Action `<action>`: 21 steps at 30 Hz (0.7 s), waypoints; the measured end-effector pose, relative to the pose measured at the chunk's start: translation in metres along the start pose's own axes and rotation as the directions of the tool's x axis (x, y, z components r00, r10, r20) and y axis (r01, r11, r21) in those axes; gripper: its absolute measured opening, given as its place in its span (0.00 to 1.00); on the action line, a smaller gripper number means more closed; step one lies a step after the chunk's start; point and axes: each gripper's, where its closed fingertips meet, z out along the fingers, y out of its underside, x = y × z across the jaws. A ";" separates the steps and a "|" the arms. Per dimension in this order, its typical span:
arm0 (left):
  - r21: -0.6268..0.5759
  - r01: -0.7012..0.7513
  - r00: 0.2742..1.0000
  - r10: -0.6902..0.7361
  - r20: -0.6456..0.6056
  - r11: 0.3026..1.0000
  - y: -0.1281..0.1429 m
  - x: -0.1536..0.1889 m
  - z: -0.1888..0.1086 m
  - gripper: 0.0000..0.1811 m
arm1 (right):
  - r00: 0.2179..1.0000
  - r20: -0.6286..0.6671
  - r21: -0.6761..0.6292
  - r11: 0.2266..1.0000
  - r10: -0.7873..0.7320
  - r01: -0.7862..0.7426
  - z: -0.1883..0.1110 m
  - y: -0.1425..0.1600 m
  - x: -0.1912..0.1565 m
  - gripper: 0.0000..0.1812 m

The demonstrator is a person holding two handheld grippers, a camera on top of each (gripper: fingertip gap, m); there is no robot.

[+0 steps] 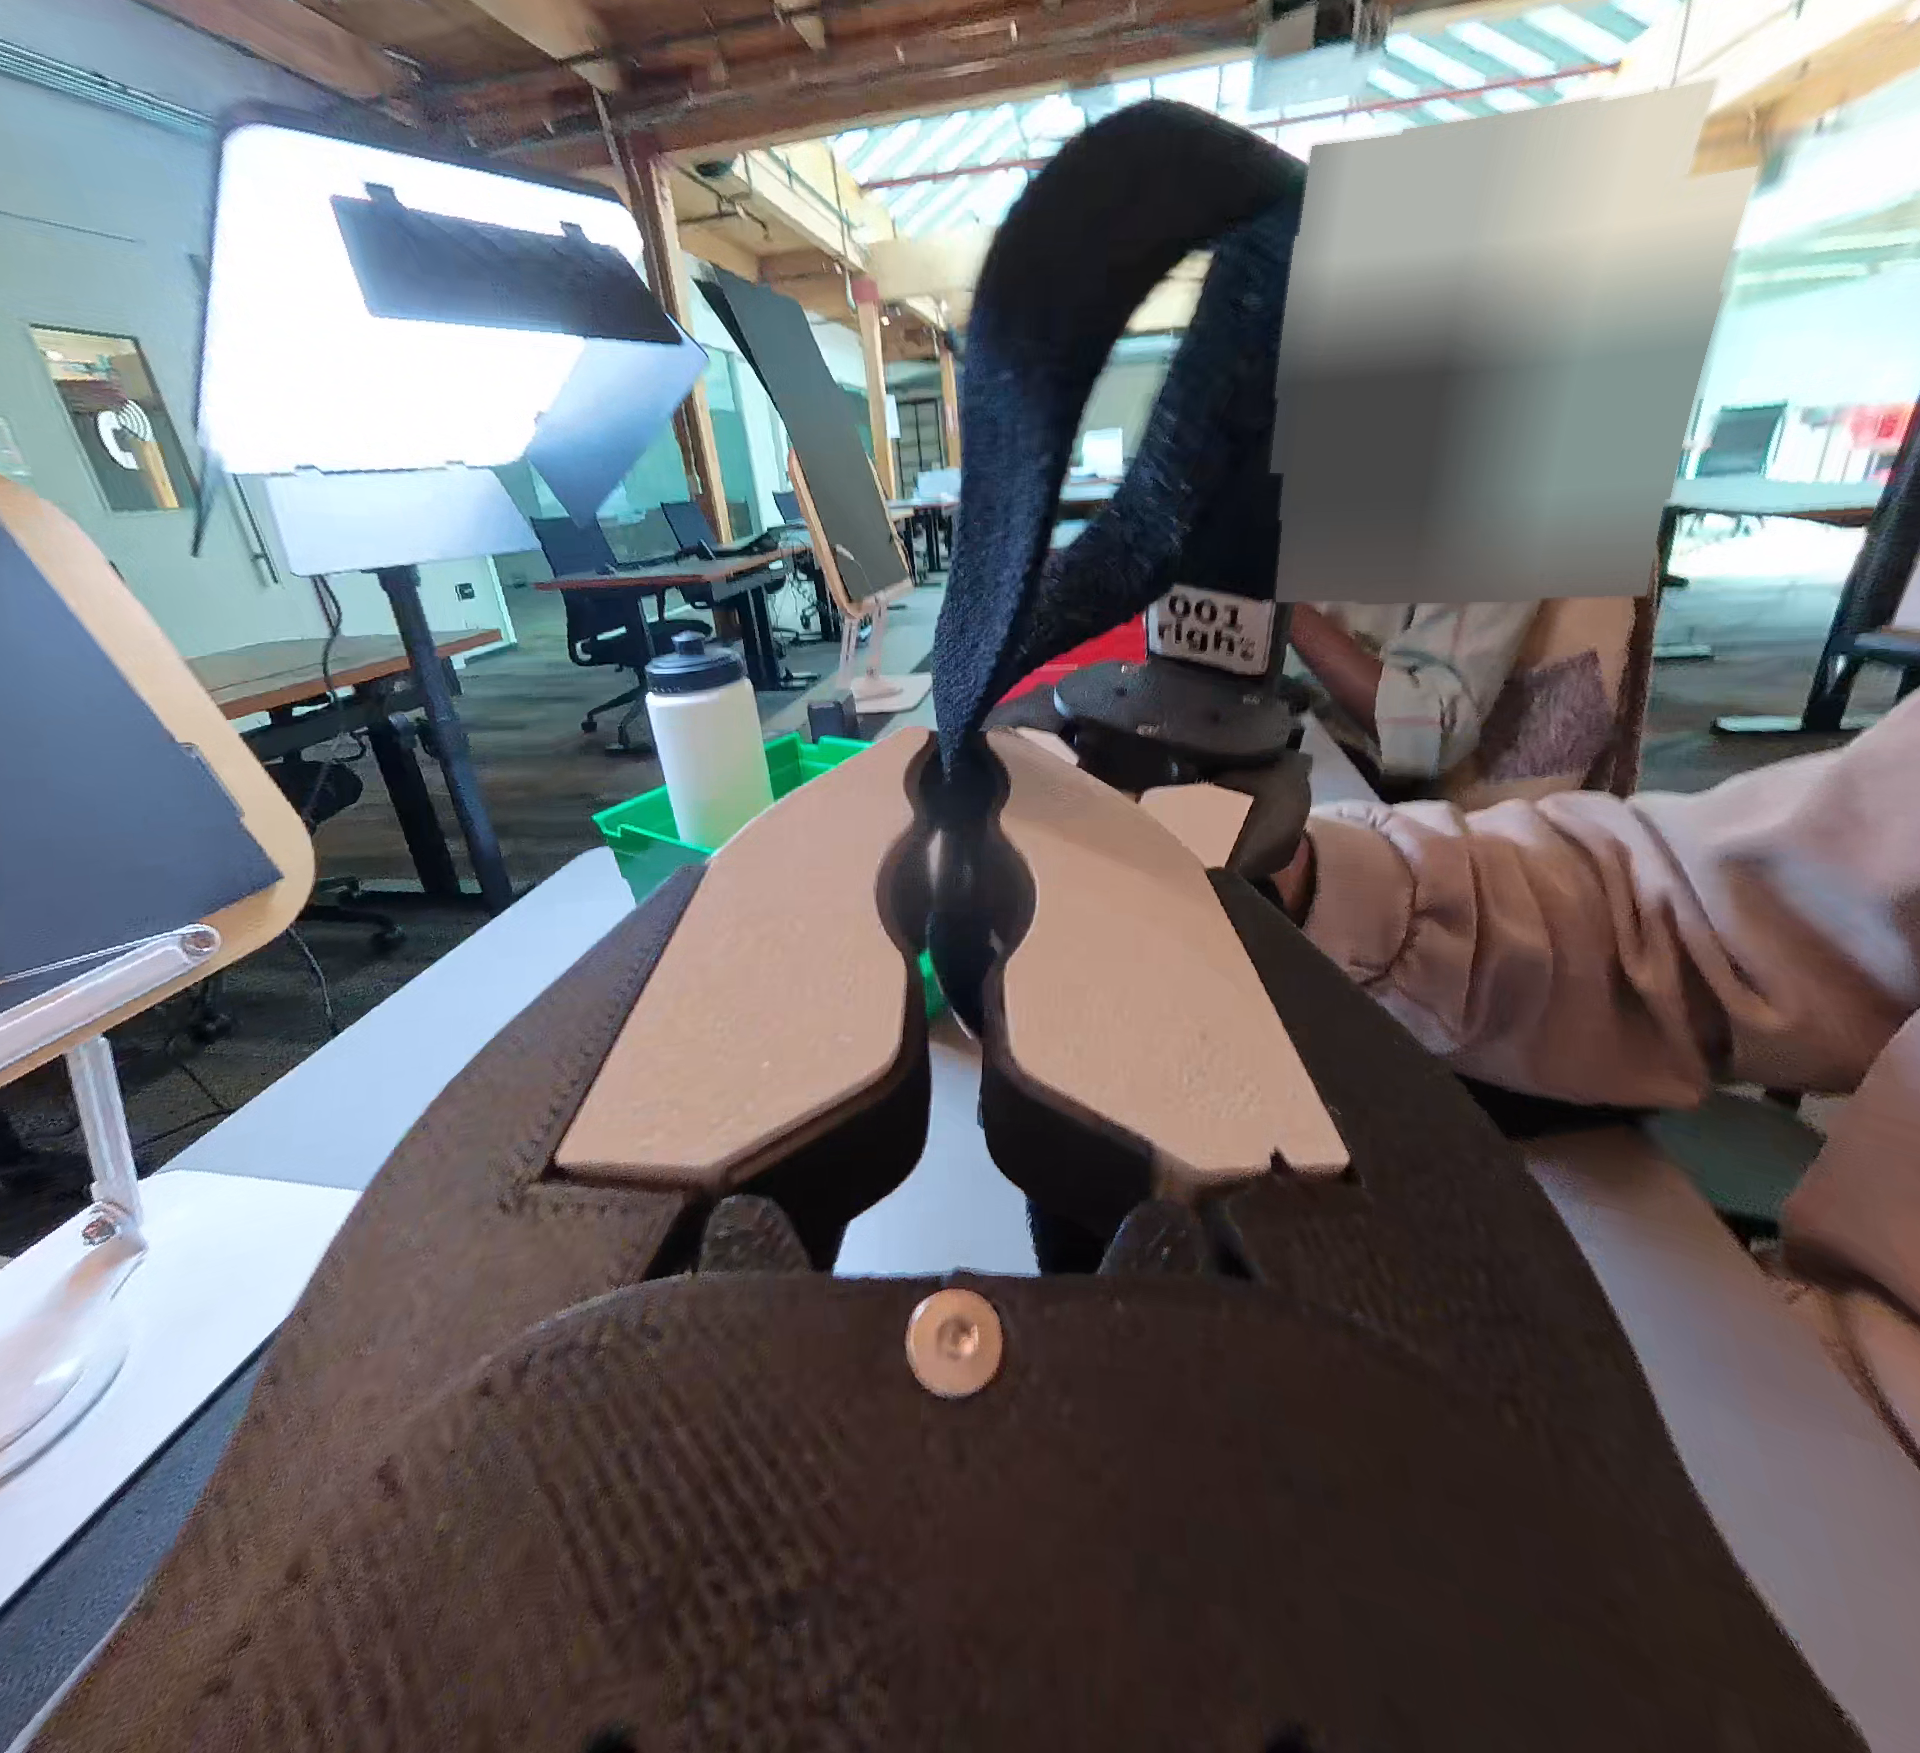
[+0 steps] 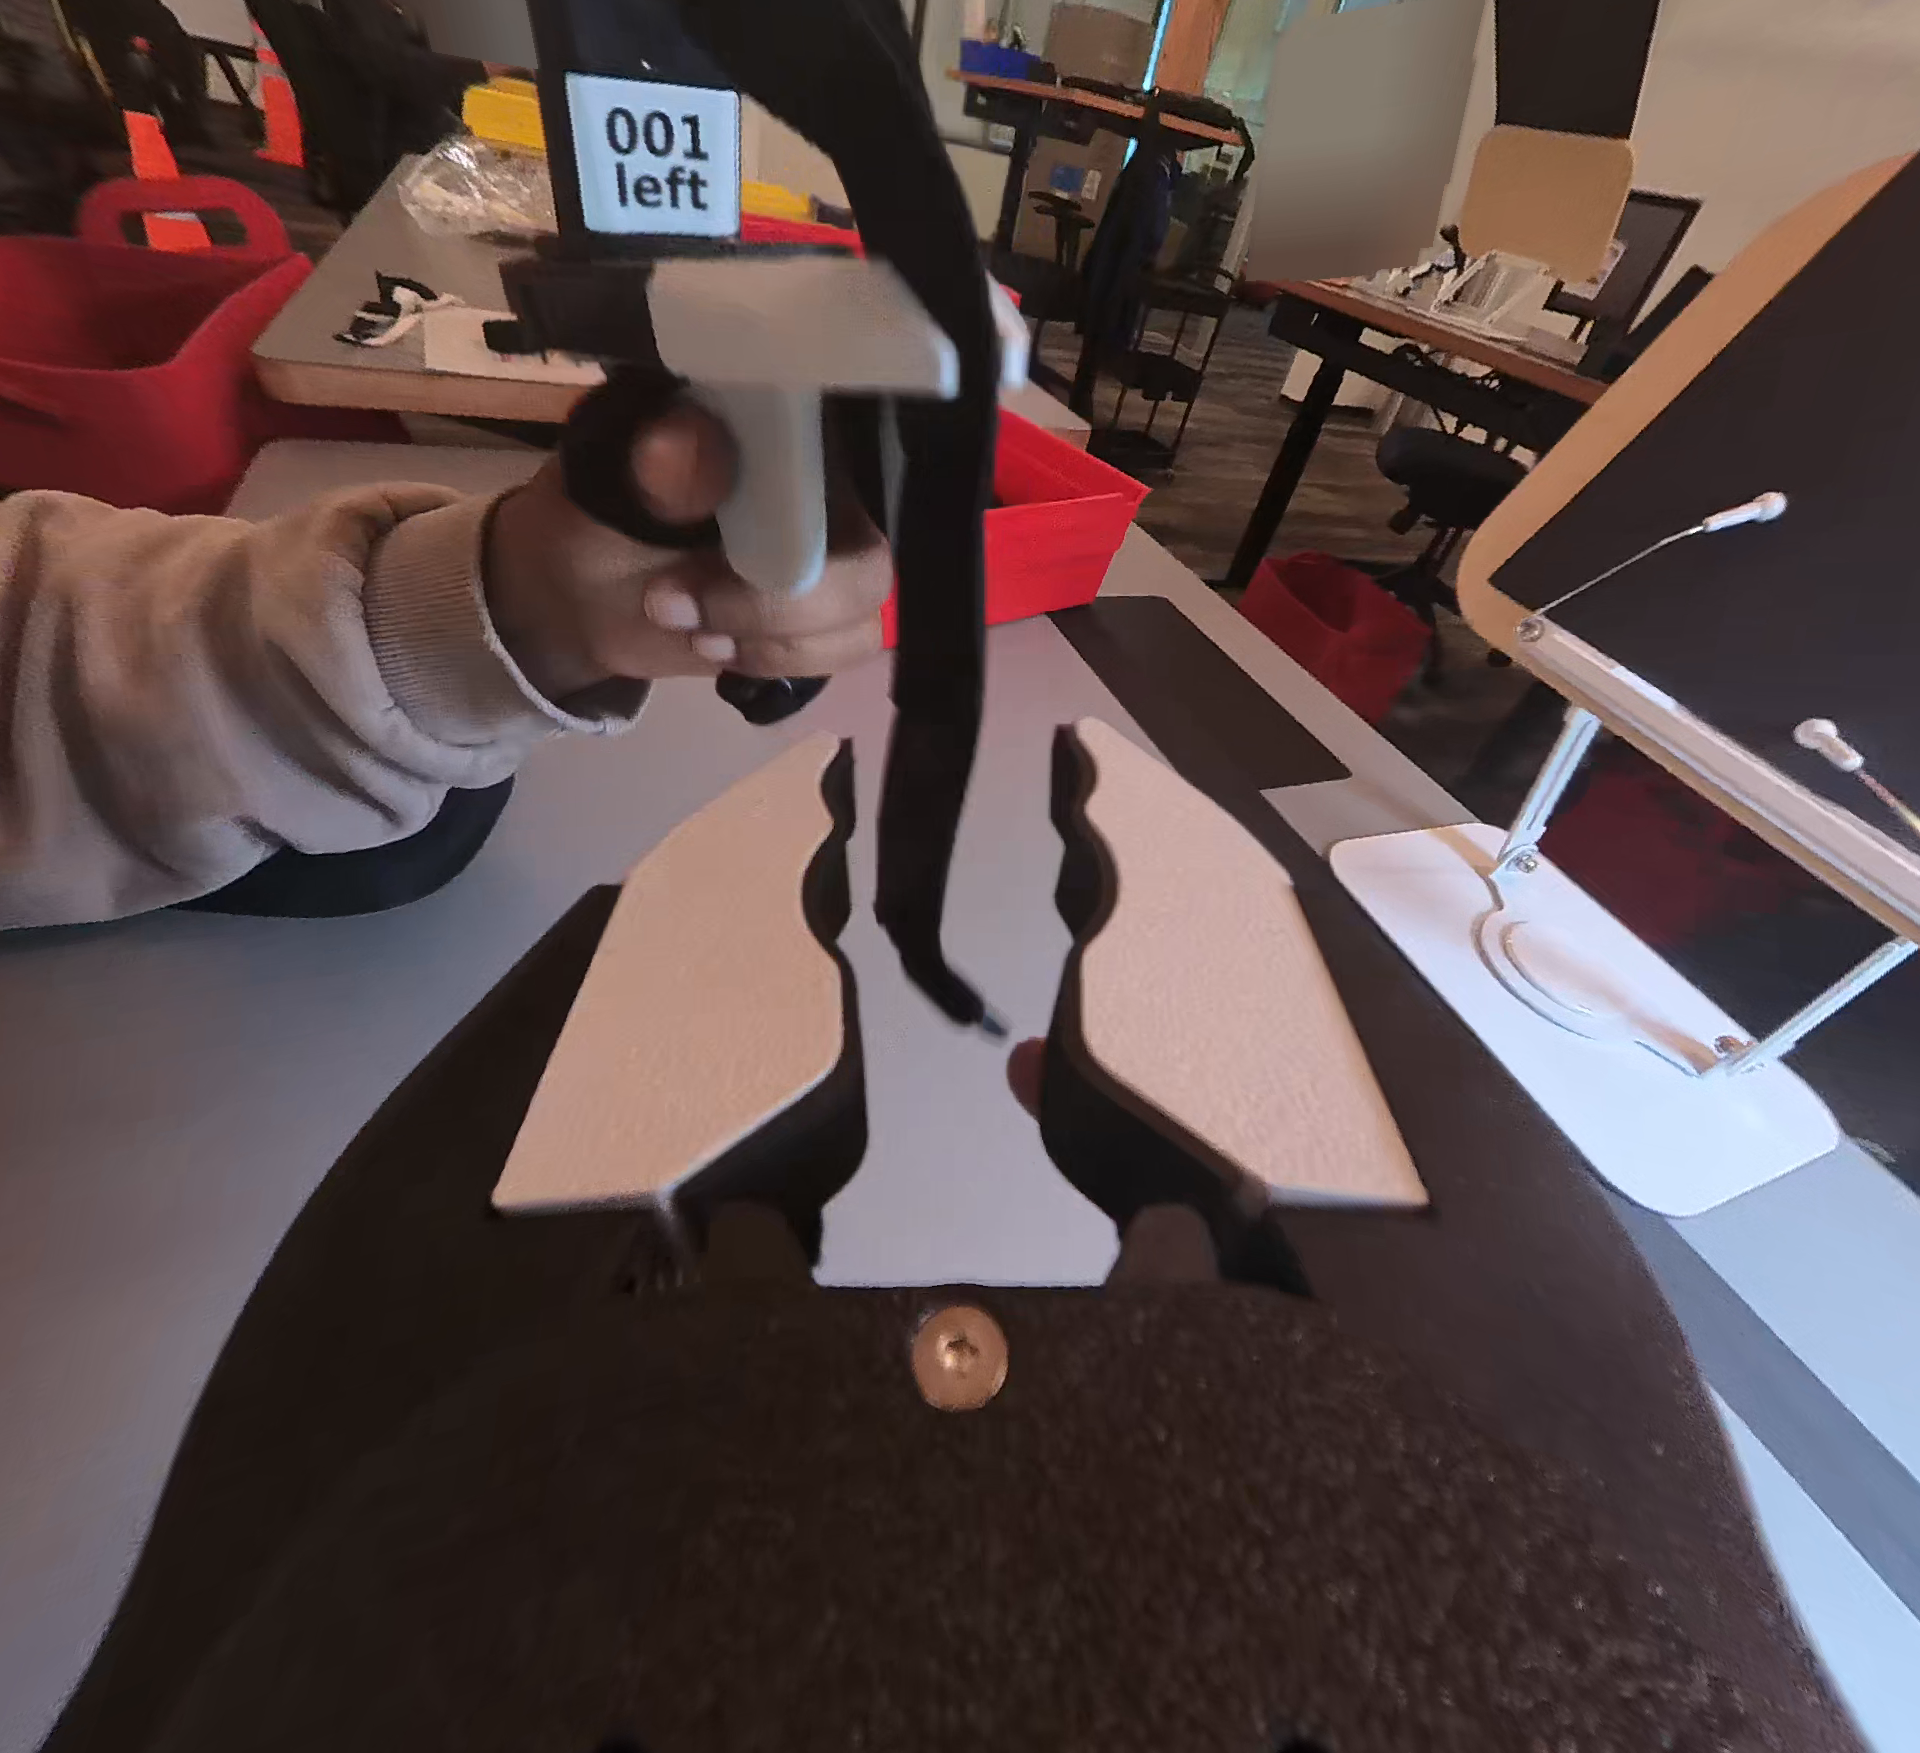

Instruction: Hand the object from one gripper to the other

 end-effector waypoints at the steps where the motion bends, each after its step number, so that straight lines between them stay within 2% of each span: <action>1: 0.019 0.017 1.000 -0.018 0.011 1.000 -0.007 -0.004 -0.005 0.02 | 1.000 0.012 -0.002 1.000 0.023 -0.023 -0.003 0.001 0.003 0.25; 2: 0.044 0.032 0.999 -0.034 0.028 0.999 -0.015 -0.009 -0.011 0.02 | 0.999 0.016 0.002 0.999 0.041 -0.041 -0.006 0.000 0.008 0.28; 5: 0.124 0.107 0.993 -0.111 0.030 0.987 -0.037 -0.019 -0.029 0.02 | 0.999 0.031 0.029 0.999 0.014 -0.014 -0.013 0.004 0.015 0.31; 7: 0.191 0.169 0.985 -0.169 -0.013 0.967 -0.050 -0.020 -0.039 0.02 | 0.992 0.119 0.074 0.996 0.043 -0.052 -0.013 0.006 0.008 0.32; 10: 0.312 0.287 0.957 -0.254 -0.143 0.906 -0.068 -0.015 -0.050 0.02 | 0.925 0.312 0.173 0.944 0.218 -0.281 -0.013 0.001 -0.004 0.34; 14: 0.421 0.452 0.885 -0.337 -0.321 0.786 -0.076 -0.009 -0.054 0.02 | 0.793 0.490 0.280 0.796 0.362 -0.536 -0.013 -0.014 -0.011 0.35; 17: 0.459 0.526 0.845 -0.378 -0.379 0.716 -0.072 -0.009 -0.050 0.02 | 0.750 0.553 0.338 0.724 0.364 -0.601 -0.017 -0.030 -0.020 0.31; 19: 0.473 0.554 0.830 -0.405 -0.384 0.685 -0.065 -0.011 -0.046 0.02 | 0.759 0.550 0.374 0.709 0.349 -0.597 -0.019 -0.040 -0.023 0.27; 21: 0.480 0.560 0.827 -0.419 -0.374 0.675 -0.058 -0.014 -0.042 0.02 | 0.776 0.539 0.427 0.689 0.327 -0.586 -0.027 -0.049 -0.021 0.09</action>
